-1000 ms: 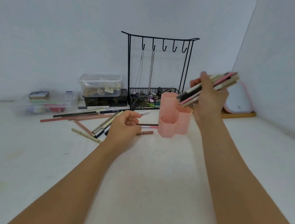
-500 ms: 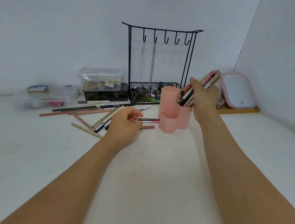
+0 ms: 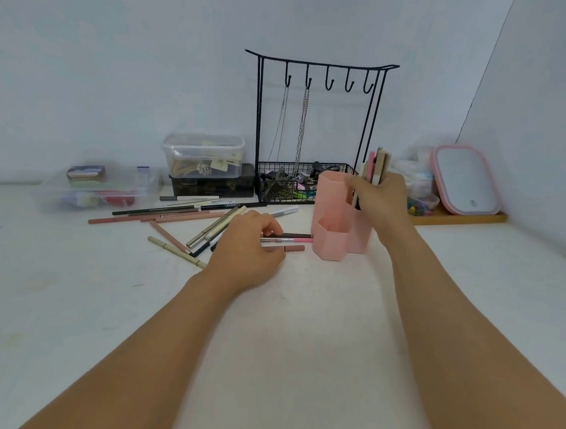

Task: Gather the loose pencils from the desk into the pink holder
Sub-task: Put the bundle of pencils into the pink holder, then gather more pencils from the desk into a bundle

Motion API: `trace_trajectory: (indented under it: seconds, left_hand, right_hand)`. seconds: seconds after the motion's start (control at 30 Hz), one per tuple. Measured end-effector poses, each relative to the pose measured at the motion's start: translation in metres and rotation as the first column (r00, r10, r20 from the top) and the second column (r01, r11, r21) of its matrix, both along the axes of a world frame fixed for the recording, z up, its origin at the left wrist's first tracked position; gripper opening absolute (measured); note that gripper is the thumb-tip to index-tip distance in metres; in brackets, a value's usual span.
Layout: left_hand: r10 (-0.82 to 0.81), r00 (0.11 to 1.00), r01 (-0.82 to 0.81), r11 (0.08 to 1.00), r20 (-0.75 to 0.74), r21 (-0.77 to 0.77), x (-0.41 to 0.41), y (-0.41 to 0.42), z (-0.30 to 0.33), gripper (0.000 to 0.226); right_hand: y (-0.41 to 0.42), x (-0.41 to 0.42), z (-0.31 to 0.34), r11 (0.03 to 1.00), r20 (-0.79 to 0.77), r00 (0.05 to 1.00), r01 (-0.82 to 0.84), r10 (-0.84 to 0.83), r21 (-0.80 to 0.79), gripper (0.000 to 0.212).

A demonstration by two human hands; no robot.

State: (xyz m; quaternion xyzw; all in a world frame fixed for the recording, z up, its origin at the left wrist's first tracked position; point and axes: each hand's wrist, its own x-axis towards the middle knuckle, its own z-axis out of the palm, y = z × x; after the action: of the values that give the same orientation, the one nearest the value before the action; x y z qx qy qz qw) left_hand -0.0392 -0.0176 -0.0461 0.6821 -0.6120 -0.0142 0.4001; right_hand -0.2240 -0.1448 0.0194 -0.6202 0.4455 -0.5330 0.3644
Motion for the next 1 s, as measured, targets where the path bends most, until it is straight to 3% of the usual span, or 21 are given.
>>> trace_trajectory:
  seconds: [0.07,0.17,0.3,0.4,0.5,0.67,0.77,0.83,0.93,1.0]
  left_hand:
    - [0.012,0.994,-0.022,0.996,0.108,0.091,0.004,0.002,0.003,0.029]
    - [0.015,0.980,-0.060,0.972,0.197,0.228,0.008,0.006,0.007,0.034]
    - [0.068,0.975,-0.122,0.961,0.212,0.249,0.010,0.007,0.009,0.018]
    - [0.079,0.975,-0.128,0.964,0.207,0.235,0.010,0.005,0.008,0.015]
    - [0.075,0.980,-0.115,0.971,0.186,0.211,0.013,0.003,0.005,0.012]
    - [0.067,0.983,-0.094,0.983,0.173,0.156,0.017,0.000,-0.002,0.007]
    - [0.101,0.995,-0.102,0.994,0.024,0.038,0.016,-0.001,-0.003,0.002]
    - [0.119,0.981,-0.133,0.987,-0.152,-0.087,0.013,-0.001,0.002,0.004]
    - [0.131,0.893,-0.219,0.962,-0.431,-0.161,0.008,0.003,0.012,0.013]
    - [0.137,0.792,-0.261,0.957,-0.595,-0.128,0.006,0.008,0.017,0.020]
  right_hand:
    - [-0.002,0.000,-0.006,0.996,0.025,1.000,-0.021,0.019,0.091,0.017]
    - [-0.003,-0.002,-0.011,0.982,0.090,0.993,-0.086,0.072,0.167,0.029]
    - [-0.001,-0.009,-0.015,0.977,0.118,0.986,-0.139,0.121,0.159,0.050]
    - [0.002,-0.020,-0.015,0.967,-0.013,0.977,-0.210,0.214,0.143,0.061]
    - [0.006,-0.023,-0.014,0.980,-0.086,0.983,-0.149,0.161,0.129,0.065]
    - [-0.004,-0.021,-0.022,0.995,-0.082,0.996,0.055,-0.048,0.086,0.079]
    - [-0.003,-0.021,-0.014,0.989,0.033,0.993,0.109,-0.112,0.098,0.101]
    - [0.003,-0.021,-0.004,0.973,0.204,0.952,0.226,-0.230,0.045,0.106]
    - [0.030,-0.008,0.006,0.903,0.353,0.884,0.388,-0.307,-0.185,0.070]
    - [0.052,0.015,0.004,0.920,0.184,0.974,0.190,-0.133,-0.344,0.039]
